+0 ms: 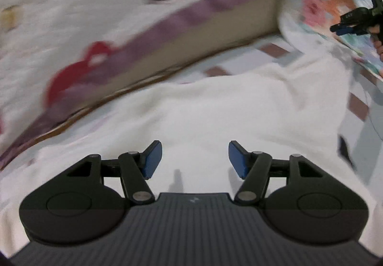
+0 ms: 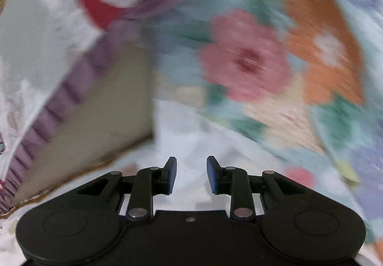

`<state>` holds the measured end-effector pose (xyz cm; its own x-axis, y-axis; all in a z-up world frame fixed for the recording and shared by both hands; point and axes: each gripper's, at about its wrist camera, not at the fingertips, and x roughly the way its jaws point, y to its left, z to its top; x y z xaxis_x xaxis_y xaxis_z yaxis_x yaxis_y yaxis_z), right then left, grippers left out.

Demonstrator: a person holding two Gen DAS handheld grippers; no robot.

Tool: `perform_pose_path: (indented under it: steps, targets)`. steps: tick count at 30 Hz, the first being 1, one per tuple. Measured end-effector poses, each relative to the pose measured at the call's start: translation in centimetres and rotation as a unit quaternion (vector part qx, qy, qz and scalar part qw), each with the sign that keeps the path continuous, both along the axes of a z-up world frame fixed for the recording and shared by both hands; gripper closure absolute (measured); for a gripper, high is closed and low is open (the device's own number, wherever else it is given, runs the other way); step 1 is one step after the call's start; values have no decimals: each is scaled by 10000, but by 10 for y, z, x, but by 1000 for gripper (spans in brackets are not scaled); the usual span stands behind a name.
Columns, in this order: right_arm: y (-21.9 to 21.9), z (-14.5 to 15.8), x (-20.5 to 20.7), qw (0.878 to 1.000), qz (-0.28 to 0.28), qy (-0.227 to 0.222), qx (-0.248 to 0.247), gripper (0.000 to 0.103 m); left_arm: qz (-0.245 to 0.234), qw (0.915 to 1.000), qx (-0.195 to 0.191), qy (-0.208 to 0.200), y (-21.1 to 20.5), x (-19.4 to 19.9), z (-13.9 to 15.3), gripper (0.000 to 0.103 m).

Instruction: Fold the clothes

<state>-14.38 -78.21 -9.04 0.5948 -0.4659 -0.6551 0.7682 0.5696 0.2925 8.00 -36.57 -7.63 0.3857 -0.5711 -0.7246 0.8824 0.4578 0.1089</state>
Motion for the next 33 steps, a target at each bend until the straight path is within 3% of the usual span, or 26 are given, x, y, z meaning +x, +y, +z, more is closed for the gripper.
perform_pose_path:
  steps: [2,5,7,9,11,14,17,20,22,23,24,25,27,29,31,33]
  targets:
    - [-7,-6,-20,9996,-133,222,85,70,-108,9998,107,-131,-24,-13,-9,42]
    - [-16,-14,-47,9985,-330,356,259,69,-136,9993,-97,335,-33,-14,-21,42]
    - [-23,-20,-59,9975,-452,415,340,58,-49,9984,-32,568,-36,-11,-31,42]
    - [-28,-27,-71,9963,-589,442,435,54,51,9975,96,700,-37,-10,-41,42]
    - [-36,-37,-84,9936,-678,256,866,54,143,9962,201,830,-37,-8,-50,42]
    - [-36,-53,-84,9887,-309,59,1468,54,195,9946,140,1007,-32,-5,-51,44]
    - [-28,-62,-81,9858,-205,-409,1614,51,61,9939,-64,1099,-33,-6,-48,44]
    - [-23,-73,-75,9825,-645,-913,1492,40,3,9917,-481,1192,-35,-10,-41,44]
    - [-20,-79,-70,9787,-936,-1191,1388,36,241,9922,-726,985,-36,-17,-35,43]
    - [-18,-77,-62,9811,-1073,-1033,1238,36,368,9932,-796,764,-38,-24,-31,43]
    - [-17,-75,-54,9828,-1210,-875,1088,49,374,9937,-828,652,-41,-31,-29,42]
    - [-15,-72,-45,9846,-1311,-708,921,83,373,9940,-856,576,-44,-37,-27,42]
    - [-7,-56,-26,9918,-1159,-339,412,83,357,9934,-888,638,-49,-43,-25,42]
    - [7,-23,-22,9943,-863,-559,-267,86,424,9926,-894,701,-48,-43,-26,42]
    - [14,8,-37,9899,-893,-916,-617,87,480,9915,-849,866,-46,-41,-31,42]
    - [13,24,-56,9888,-916,-685,-962,88,564,9891,-744,1143,-42,-39,-39,42]
